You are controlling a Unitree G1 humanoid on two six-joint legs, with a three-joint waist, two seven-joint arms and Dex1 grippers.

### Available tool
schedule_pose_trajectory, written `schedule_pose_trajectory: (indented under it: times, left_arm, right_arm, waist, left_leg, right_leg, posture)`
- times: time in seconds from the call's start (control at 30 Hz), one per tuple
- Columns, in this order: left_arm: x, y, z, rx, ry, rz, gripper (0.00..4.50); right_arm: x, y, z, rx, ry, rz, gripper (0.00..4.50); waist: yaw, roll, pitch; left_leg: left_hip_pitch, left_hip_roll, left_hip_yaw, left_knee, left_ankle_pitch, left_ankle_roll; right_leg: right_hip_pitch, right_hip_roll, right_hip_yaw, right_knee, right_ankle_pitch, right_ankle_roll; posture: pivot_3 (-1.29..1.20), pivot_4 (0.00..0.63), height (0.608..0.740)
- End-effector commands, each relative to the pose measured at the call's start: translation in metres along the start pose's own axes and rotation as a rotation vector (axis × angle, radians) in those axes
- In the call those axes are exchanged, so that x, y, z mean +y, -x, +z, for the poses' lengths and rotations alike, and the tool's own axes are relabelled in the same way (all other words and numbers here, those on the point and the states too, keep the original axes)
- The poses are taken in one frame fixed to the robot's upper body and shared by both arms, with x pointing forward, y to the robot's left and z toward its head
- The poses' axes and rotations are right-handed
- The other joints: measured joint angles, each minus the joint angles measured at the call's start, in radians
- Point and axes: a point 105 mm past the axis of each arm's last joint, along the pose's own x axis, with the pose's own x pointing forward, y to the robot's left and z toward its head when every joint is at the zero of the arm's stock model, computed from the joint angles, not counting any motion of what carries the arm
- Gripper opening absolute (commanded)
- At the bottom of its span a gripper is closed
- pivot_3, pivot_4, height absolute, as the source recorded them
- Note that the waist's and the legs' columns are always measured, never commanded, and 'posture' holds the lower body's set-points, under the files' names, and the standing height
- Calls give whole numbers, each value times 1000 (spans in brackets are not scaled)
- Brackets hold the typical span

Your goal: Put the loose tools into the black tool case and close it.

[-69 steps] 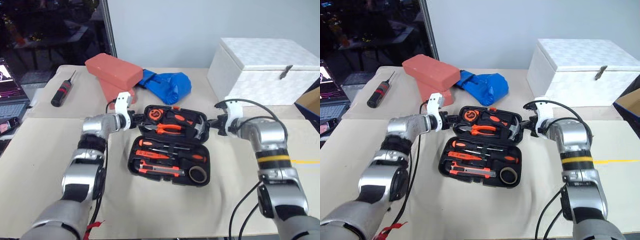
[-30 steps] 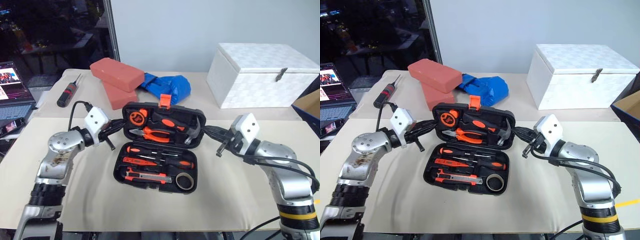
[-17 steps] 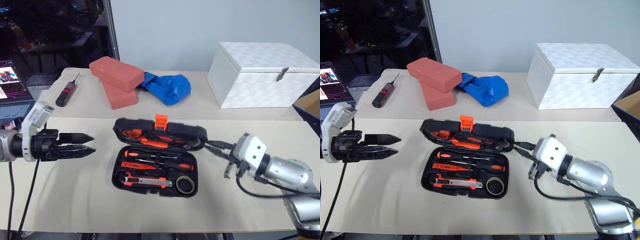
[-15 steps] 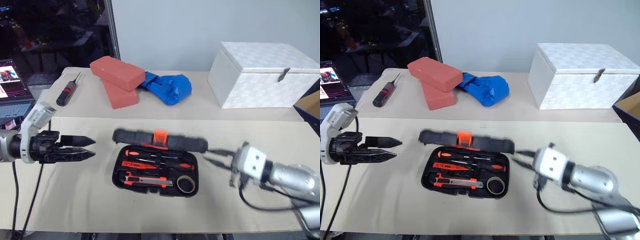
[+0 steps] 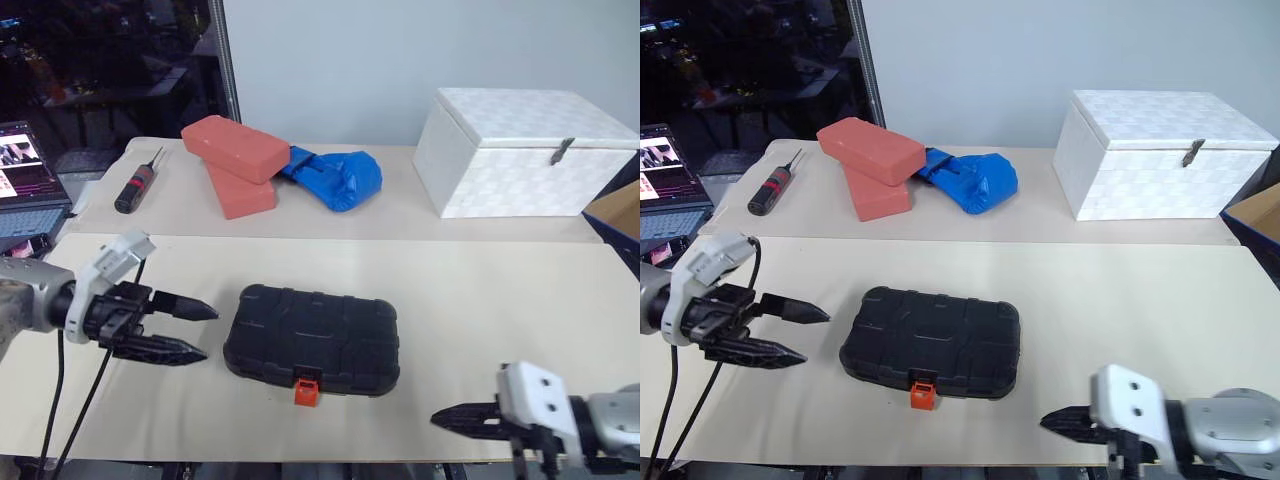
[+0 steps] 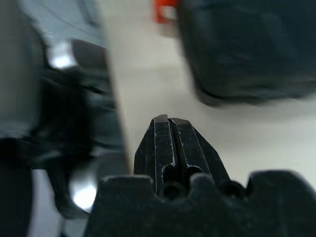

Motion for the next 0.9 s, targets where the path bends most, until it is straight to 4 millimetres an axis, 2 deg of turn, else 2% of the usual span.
schedule_pose_trajectory:
  times: [0.03,0.17,0.3,0.4,0.47,0.53,0.6,0.67,0.73,0.83,0.9]
  left_arm:
    - [-8,-9,0,46,-106,-26,4500]
    - [-8,-16,-3,42,-155,-7,4500]
    - [-3,-22,2,-8,-174,50,4500]
    - [-1,-26,2,-27,-170,84,4500]
    - [4,-29,4,-34,-192,121,4500]
    - [10,-33,10,-48,-220,155,4500]
    - [16,-38,17,-67,-246,181,4500]
    - [18,-44,21,-71,-250,182,4500]
    - [28,-55,22,-44,-273,203,4500]
    - [36,-65,17,-6,-244,202,4500]
    - [40,-70,0,79,-202,195,4500]
  right_arm:
    - [-18,-24,-2,-4,-15,-68,48]
    - [-51,-45,-9,12,-36,-224,48]
    - [-103,-55,-14,35,-27,-464,48]
    - [-151,-66,-1,2,44,-590,48]
    - [-172,-73,9,-28,84,-615,48]
    - [-176,-77,9,-26,96,-562,48]
    - [-171,-74,6,-15,84,-504,48]
    - [-165,-68,-1,11,50,-470,48]
    - [-159,-55,-4,-3,-27,-465,48]
    - [-146,-42,0,-42,-113,-457,853]
    - [-128,-44,7,-96,-200,-411,1500]
  waist:
    - [1,0,0]
    - [3,-2,-1]
    - [1,-3,-1]
    - [-1,-4,-1]
    - [-12,-4,0]
    - [-15,-3,0]
    - [-3,-3,0]
    - [3,-3,0]
    - [3,-3,0]
    - [12,-2,1]
    - [8,-2,1]
  left_leg:
    - [-1,0,0,0,0,0]
    - [-4,0,1,0,0,0]
    - [-4,-1,1,0,0,0]
    - [-4,-1,1,0,0,0]
    - [-4,0,2,0,0,0]
    - [-4,-1,1,0,1,1]
    - [-3,0,0,0,1,2]
    - [-5,0,-1,0,1,2]
    - [-6,0,-1,-1,1,2]
    - [-7,-1,-1,-1,0,2]
    - [-8,-1,-1,0,0,2]
  right_leg:
    - [0,0,0,-1,0,0]
    - [-2,0,0,-1,0,0]
    - [-2,1,0,0,1,1]
    - [-2,1,1,1,4,1]
    - [-3,2,1,1,4,1]
    - [-3,2,1,1,7,0]
    - [-2,3,0,2,7,1]
    - [-2,4,0,1,9,7]
    - [-2,4,0,1,8,8]
    - [-2,3,0,0,8,9]
    - [-3,3,1,0,8,9]
  posture:
    - [0,150,740]
    - [0,150,740]
    - [0,150,740]
    - [0,150,740]
    - [0,150,740]
    - [0,150,740]
    - [0,150,740]
    - [0,150,740]
    - [0,150,740]
    - [0,150,740]
    - [0,150,740]
